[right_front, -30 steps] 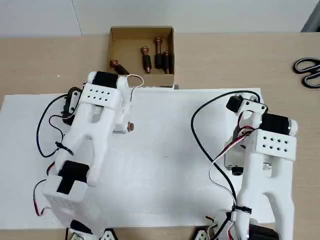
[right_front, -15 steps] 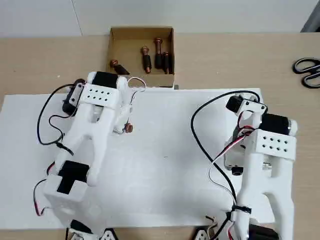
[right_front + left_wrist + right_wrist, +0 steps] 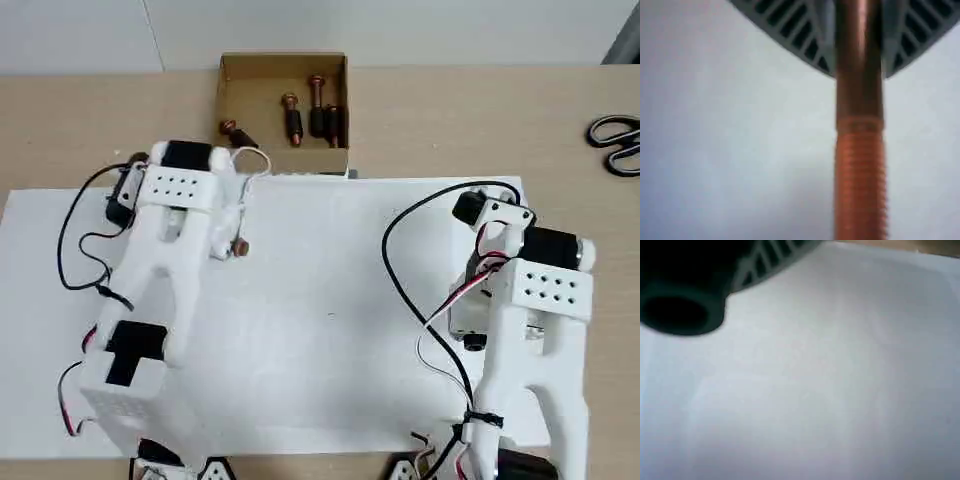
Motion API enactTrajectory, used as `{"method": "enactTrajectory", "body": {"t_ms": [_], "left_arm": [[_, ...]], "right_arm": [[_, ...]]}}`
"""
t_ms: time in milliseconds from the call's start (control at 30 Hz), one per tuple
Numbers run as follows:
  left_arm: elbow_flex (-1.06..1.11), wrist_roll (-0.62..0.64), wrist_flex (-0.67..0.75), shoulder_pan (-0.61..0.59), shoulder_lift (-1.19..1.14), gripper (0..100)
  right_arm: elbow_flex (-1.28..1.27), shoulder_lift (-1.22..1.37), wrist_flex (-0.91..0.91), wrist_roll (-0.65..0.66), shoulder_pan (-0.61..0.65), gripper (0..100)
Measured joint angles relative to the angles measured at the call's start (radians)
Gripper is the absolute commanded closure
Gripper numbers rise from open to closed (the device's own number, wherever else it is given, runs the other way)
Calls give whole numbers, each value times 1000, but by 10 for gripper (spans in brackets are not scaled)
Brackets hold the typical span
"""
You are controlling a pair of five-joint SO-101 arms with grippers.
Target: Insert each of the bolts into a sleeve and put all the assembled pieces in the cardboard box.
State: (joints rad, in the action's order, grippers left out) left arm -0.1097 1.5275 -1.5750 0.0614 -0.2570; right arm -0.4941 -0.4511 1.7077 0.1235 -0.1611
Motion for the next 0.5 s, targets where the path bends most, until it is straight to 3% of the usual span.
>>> {"method": "enactTrajectory", "body": {"t_ms": [500], "left_arm": [[77,0,215,-66,-104,992]], "right_arm": [[0,0,0,0,0,995]]}}
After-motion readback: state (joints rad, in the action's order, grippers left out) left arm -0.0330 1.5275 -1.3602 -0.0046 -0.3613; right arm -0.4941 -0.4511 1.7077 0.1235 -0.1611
